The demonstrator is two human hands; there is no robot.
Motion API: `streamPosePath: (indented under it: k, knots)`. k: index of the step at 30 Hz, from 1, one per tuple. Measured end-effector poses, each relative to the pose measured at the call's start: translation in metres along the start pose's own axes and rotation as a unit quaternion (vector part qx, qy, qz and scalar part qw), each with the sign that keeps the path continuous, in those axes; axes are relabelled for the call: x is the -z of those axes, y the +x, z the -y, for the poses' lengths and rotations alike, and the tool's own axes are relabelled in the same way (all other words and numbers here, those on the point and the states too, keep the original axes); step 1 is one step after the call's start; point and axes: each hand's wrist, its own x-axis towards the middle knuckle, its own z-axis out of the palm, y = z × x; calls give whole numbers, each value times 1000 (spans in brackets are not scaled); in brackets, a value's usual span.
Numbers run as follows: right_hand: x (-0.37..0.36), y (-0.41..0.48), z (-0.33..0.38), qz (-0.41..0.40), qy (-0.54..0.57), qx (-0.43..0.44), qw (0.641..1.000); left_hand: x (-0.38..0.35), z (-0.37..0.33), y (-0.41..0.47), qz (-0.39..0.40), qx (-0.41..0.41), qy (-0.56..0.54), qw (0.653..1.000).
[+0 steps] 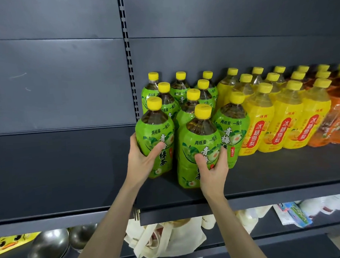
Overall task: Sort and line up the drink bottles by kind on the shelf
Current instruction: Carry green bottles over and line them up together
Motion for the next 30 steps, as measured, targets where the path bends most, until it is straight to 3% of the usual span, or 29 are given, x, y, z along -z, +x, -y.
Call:
streamPosePath:
  k: [12,25,30]
  knots:
    - [8,-1,2,-44,-38,7,998,-10,3,2,56,9,-41,998]
    - [3,-2,9,-70,-81,11,994,-10,3,-7,26,-6,-42,999]
    - [2,-5,13,-125,-173,84,973,-9,-2,-9,19,-4,-47,999]
